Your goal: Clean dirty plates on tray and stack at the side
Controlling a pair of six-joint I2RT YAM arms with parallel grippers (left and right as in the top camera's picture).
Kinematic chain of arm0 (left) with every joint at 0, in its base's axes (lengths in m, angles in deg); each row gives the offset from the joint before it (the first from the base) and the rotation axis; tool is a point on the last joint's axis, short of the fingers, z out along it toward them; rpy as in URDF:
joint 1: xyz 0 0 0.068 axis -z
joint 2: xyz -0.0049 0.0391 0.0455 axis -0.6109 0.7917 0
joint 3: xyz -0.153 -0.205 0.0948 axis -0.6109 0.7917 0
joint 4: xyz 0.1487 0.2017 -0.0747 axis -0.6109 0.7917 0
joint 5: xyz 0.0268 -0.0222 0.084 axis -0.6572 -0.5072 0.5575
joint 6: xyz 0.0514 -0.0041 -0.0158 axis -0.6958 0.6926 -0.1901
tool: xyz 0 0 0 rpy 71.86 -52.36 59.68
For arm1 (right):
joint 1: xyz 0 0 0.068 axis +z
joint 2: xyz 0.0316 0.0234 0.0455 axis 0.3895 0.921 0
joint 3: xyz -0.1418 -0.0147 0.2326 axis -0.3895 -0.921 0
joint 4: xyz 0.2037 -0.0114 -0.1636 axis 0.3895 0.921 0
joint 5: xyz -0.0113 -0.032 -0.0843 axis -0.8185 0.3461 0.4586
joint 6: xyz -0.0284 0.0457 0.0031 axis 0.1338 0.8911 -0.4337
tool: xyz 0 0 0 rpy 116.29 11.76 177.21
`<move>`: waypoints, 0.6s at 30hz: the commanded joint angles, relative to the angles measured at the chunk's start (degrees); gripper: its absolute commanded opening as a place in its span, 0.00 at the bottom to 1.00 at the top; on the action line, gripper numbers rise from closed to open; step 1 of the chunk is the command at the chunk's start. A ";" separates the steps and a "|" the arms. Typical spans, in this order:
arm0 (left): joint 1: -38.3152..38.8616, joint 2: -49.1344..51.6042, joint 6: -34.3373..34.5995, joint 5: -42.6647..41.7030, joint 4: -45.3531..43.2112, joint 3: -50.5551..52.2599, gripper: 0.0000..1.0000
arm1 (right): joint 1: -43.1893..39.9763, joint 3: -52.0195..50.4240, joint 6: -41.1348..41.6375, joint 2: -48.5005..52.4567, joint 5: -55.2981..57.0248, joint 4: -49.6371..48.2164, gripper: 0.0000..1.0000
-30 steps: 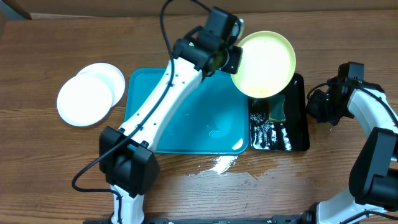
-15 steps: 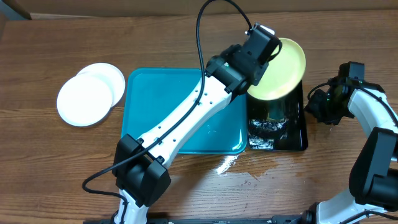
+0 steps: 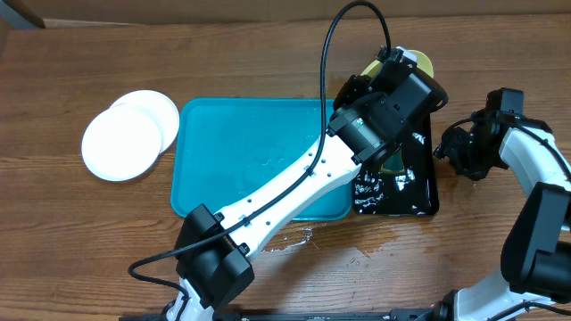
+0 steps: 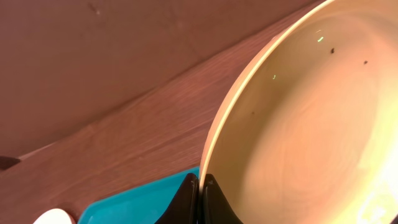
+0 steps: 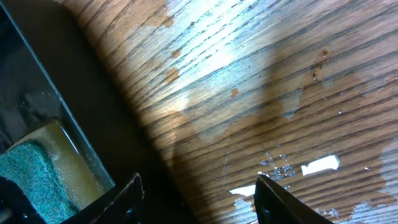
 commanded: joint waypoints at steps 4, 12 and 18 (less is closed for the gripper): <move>-0.20 -0.61 -0.37 4.00 -0.57 -0.09 0.04 | 0.37 0.66 -0.20 -0.15 -2.56 -0.48 0.64; -0.74 -1.70 0.61 3.69 -3.89 -0.13 0.04 | 0.37 8.63 -0.22 -0.17 -2.54 6.14 0.69; -1.16 -2.38 0.39 -1.22 -2.36 -0.39 0.04 | 0.44 11.72 -0.22 -0.17 -2.86 8.70 0.70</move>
